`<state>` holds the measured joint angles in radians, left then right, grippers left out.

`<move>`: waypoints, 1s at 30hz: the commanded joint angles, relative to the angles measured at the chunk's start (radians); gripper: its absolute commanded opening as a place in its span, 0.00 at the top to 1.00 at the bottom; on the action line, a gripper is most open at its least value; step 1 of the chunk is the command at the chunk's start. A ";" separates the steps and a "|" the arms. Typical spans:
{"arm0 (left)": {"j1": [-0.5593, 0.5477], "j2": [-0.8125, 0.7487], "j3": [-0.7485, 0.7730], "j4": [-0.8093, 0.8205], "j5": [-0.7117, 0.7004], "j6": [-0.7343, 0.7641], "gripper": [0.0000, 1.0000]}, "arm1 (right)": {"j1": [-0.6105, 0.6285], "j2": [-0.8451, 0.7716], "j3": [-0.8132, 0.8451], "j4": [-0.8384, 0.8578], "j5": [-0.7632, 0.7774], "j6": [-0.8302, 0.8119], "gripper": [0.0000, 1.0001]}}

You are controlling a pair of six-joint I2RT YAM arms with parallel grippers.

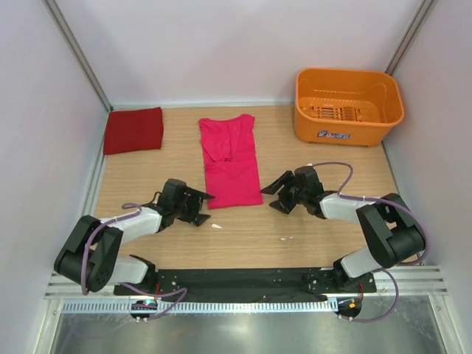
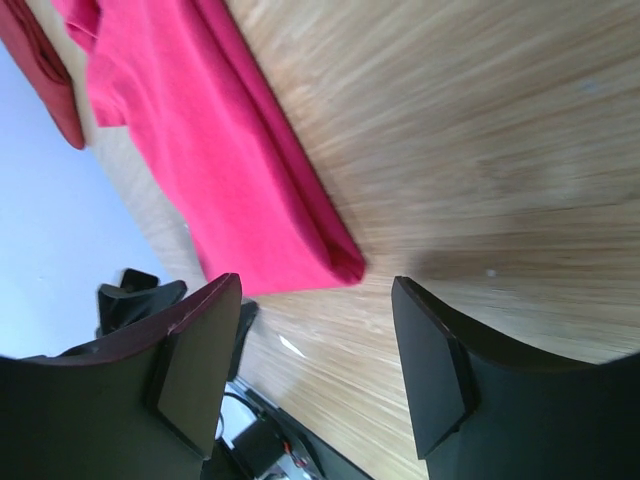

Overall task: Fold and stack the t-shirts
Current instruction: Fold the tshirt

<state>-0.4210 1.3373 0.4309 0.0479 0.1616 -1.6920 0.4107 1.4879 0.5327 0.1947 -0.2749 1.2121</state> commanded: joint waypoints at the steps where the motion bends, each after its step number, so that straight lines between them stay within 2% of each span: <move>1: -0.013 0.008 -0.053 0.067 -0.122 -0.146 0.30 | 0.034 0.003 -0.002 0.117 0.120 0.099 0.33; 8: -0.027 0.019 -0.083 0.070 -0.149 -0.179 0.34 | 0.077 -0.028 -0.059 0.084 0.190 0.159 0.40; 12: -0.028 0.028 -0.092 0.084 -0.155 -0.179 0.37 | 0.092 -0.038 -0.088 0.091 0.195 0.176 0.40; 17: -0.028 0.080 -0.106 0.139 -0.155 -0.176 0.43 | 0.097 0.050 -0.096 0.186 0.155 0.196 0.41; 30: -0.032 0.071 -0.129 0.116 -0.186 -0.166 0.49 | 0.109 0.083 -0.112 0.175 0.181 0.222 0.43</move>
<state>-0.4515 1.3956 0.3412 0.2909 0.0704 -1.8824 0.5106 1.5288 0.4419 0.4053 -0.1398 1.4391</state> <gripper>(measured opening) 0.511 0.570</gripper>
